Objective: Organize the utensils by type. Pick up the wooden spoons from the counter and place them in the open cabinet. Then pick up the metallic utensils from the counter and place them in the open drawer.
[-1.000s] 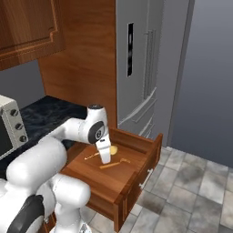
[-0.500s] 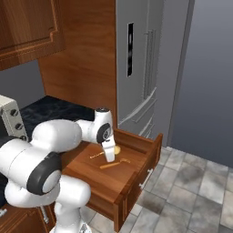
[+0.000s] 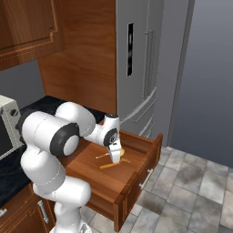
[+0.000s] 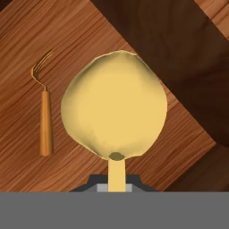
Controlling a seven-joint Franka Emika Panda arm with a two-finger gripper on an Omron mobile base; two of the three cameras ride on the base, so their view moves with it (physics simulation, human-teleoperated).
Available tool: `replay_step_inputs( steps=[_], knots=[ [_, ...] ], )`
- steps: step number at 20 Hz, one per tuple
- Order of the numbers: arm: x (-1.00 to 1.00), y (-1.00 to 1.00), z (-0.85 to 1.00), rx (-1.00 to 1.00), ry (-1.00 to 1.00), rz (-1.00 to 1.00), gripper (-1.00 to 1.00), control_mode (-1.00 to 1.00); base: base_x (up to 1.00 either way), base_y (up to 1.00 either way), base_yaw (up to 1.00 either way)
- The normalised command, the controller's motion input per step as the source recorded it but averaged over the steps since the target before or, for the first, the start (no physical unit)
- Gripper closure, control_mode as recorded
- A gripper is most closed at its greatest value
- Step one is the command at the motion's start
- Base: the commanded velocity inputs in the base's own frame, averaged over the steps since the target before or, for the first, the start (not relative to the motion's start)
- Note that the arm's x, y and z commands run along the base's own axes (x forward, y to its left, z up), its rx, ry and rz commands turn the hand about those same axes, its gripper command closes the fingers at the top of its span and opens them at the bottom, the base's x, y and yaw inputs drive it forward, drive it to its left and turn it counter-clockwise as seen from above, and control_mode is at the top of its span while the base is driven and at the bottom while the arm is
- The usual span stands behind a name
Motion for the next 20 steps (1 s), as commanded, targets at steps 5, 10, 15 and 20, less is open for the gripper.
replay_step_inputs(
  steps=[5,10,15,20],
  knots=[
    [0.36,-0.13,-0.42,0.00,0.00,0.00,1.00,-1.00,0.00,0.00,0.00],
    [0.22,-0.09,-0.51,-0.01,0.00,0.00,1.00,-1.00,0.00,0.00,0.00],
    [0.00,-0.04,-0.62,0.00,0.00,0.00,1.00,-1.00,0.00,0.00,0.00],
    [0.06,-0.13,-0.49,0.00,0.00,0.00,1.00,-1.00,0.00,0.00,0.00]
  ],
)
